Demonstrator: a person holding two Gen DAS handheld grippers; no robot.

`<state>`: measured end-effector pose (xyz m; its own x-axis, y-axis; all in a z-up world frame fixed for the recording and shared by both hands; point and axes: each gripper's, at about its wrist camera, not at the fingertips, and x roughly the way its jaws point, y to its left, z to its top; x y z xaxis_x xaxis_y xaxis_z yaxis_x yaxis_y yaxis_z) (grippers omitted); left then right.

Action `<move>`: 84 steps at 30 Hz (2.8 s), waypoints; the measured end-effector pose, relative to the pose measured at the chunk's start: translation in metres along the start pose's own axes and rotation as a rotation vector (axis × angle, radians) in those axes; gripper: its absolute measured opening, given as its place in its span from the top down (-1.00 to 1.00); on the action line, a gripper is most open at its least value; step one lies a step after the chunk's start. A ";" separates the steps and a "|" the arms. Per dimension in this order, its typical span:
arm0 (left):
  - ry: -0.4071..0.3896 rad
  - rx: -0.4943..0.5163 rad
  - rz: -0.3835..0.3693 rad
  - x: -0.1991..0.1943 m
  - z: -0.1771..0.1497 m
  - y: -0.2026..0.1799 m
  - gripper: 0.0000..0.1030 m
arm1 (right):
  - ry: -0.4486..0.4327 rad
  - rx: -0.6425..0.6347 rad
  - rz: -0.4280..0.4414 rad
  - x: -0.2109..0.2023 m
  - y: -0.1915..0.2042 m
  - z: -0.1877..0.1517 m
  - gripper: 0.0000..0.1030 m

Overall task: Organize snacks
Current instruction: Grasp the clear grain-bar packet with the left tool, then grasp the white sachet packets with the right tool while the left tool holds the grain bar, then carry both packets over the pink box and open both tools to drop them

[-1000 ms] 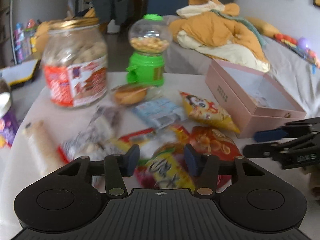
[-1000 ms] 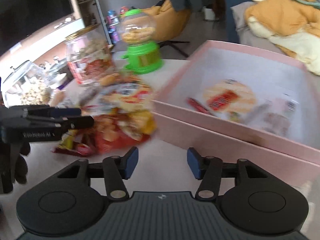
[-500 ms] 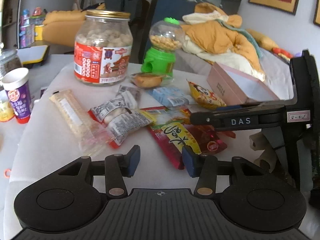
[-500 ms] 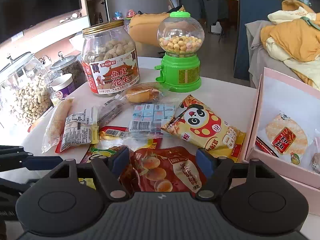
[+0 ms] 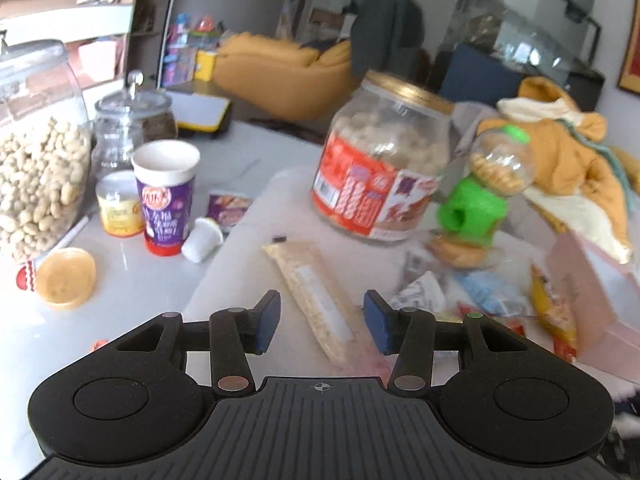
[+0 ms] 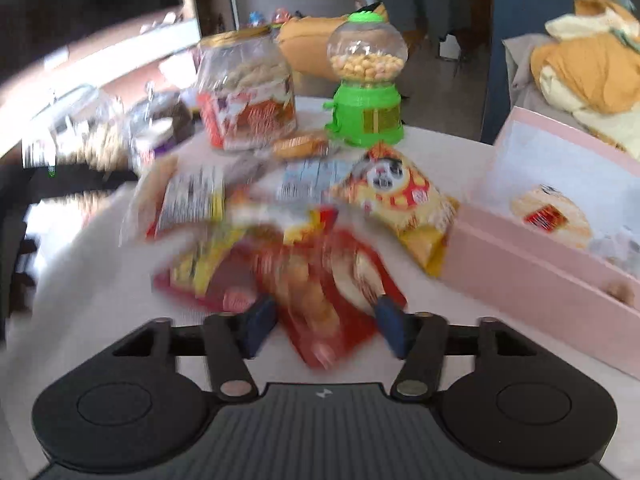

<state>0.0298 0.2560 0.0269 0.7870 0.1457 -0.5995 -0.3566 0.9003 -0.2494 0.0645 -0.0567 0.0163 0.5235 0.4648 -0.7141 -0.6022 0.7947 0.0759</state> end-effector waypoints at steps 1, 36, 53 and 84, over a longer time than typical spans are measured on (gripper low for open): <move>0.017 0.003 -0.001 0.008 0.000 -0.001 -0.01 | 0.021 -0.006 0.005 -0.003 -0.001 -0.007 0.08; 0.114 0.174 -0.263 -0.063 -0.082 -0.043 0.37 | 0.019 -0.061 -0.167 -0.036 -0.015 -0.036 0.12; 0.141 0.186 -0.173 -0.062 -0.076 -0.037 0.35 | -0.013 -0.387 0.061 -0.006 0.097 -0.008 -0.27; 0.217 0.558 -0.453 -0.093 -0.084 -0.232 0.65 | -0.158 0.112 -0.192 -0.140 -0.100 -0.115 0.07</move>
<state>-0.0027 -0.0007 0.0762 0.6584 -0.3208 -0.6809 0.3323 0.9356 -0.1194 -0.0176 -0.2456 0.0288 0.7144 0.3499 -0.6060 -0.4170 0.9083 0.0328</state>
